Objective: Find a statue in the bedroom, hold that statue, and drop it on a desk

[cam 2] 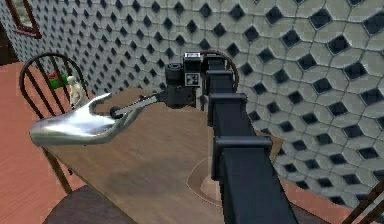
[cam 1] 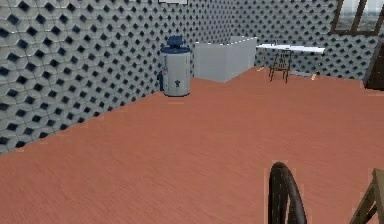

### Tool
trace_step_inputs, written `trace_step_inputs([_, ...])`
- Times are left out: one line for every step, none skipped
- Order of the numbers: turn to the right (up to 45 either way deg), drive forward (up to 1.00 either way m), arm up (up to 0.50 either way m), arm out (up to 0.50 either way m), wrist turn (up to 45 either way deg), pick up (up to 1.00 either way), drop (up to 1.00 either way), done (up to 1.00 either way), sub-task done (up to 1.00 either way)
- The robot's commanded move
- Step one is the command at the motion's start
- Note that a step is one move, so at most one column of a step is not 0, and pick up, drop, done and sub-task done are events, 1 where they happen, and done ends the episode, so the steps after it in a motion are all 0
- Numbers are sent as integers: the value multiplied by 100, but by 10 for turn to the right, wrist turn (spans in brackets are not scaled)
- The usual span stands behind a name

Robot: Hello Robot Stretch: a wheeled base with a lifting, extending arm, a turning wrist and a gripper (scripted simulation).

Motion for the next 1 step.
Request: trace_step_inputs([0, 0, 0, 0, -450, 0, 0, 0, 0])
